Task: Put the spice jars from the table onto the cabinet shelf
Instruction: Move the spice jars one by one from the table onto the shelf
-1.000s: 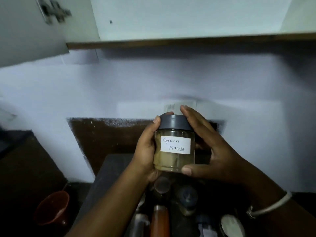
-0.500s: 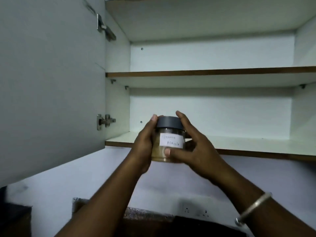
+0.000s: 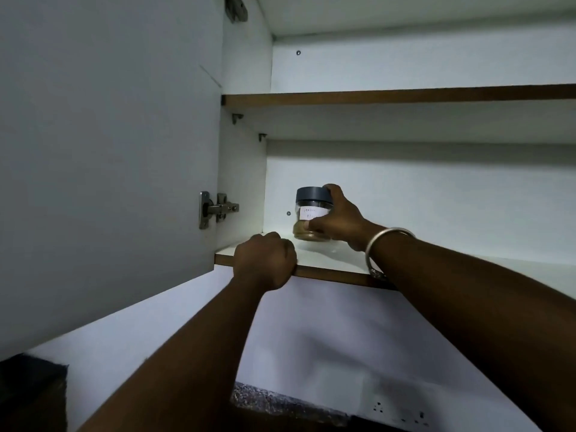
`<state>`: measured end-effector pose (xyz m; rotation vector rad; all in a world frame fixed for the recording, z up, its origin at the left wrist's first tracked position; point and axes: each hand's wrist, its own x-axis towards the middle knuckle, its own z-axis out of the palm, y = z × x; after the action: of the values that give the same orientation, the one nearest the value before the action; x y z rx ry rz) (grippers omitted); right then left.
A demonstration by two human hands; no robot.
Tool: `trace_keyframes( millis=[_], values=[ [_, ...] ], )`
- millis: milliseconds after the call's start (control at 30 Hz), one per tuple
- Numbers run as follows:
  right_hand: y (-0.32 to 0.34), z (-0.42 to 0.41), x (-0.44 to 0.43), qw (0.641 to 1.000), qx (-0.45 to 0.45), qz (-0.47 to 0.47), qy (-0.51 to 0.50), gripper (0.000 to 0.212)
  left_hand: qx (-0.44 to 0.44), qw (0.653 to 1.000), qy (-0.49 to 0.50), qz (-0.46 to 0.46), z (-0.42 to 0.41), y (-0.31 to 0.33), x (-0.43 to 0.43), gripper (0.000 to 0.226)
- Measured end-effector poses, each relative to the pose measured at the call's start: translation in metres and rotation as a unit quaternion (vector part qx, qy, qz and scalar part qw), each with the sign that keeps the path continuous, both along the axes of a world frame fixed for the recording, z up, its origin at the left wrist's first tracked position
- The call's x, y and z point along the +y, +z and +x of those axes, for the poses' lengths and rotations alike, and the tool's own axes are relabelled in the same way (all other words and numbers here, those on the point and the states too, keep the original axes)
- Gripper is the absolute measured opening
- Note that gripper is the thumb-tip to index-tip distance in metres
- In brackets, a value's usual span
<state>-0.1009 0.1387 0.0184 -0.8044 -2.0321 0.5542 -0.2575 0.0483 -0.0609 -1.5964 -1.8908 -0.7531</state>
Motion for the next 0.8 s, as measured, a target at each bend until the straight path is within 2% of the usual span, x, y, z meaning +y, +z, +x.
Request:
trace_keyframes(
  millis=[167, 267, 500, 567, 667, 733, 800],
  values=[
    [0.002, -0.07, 0.055, 0.995, -0.095, 0.023, -0.025, 0.079, 0.032, 0.998, 0.011, 0.046, -0.008, -0.007, 0.012, 0.044],
    [-0.002, -0.103, 0.069, 0.993, -0.108, 0.049, -0.026, 0.075, 0.042, 0.996, 0.015, 0.072, -0.01, -0.007, 0.013, 0.042],
    [-0.005, -0.138, 0.08, 0.975, -0.202, 0.085, -0.032, 0.079, 0.067, 0.994, 0.005, 0.08, -0.008, -0.007, 0.009, 0.044],
    [-0.005, -0.137, 0.081, 0.972, -0.216, 0.088, -0.036, 0.088, 0.065, 0.994, 0.005, 0.083, -0.008, -0.007, 0.009, 0.043],
    [-0.011, -0.131, 0.076, 0.976, -0.21, 0.058, -0.027, 0.116, 0.048, 0.995, -0.003, 0.082, -0.007, -0.006, 0.009, 0.041],
    [-0.013, -0.127, 0.07, 0.979, -0.201, 0.033, -0.024, 0.127, 0.044, 0.996, -0.003, 0.082, -0.006, -0.005, 0.007, 0.04],
    [-0.009, -0.12, 0.066, 0.983, -0.179, -0.037, -0.02, 0.133, 0.04, 0.996, -0.004, 0.082, -0.007, -0.004, 0.007, 0.04]
  ],
)
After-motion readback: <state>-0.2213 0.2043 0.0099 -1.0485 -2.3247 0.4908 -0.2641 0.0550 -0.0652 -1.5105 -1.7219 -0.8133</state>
